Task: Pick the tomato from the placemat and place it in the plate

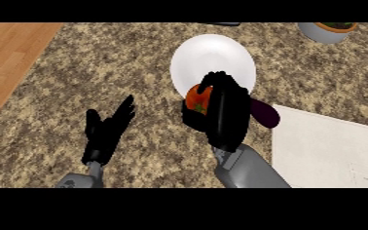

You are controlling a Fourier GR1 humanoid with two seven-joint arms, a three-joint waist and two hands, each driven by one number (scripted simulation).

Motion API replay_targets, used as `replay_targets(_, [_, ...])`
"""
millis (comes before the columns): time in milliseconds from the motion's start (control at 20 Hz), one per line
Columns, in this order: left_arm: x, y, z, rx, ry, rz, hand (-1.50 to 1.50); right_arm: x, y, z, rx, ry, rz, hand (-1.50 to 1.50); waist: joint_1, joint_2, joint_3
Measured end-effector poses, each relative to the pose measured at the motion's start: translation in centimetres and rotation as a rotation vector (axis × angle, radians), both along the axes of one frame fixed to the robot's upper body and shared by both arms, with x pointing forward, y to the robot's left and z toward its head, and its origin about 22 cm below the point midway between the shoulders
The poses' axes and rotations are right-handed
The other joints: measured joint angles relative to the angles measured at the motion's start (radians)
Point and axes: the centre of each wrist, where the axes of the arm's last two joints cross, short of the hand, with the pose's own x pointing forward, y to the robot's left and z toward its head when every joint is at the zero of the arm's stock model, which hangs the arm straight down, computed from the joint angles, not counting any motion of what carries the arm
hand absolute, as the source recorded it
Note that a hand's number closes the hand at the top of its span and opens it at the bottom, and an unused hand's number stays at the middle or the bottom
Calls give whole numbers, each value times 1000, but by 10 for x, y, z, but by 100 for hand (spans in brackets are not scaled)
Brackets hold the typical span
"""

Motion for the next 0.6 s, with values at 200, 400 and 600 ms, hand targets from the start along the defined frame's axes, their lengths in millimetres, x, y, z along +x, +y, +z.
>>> replay_targets(200, [2,-2,0,-4,-2,10,0,6,9,4,33,-84,-26,150,-13,2,1])
replay_targets(400, [2,-2,-1,-7,-4,22,0,17,14,9,39,-164,-49,150,-25,2,2])
replay_targets(600, [2,0,0,-2,-8,38,0,32,14,1,-3,-209,-95,150,-42,3,3])
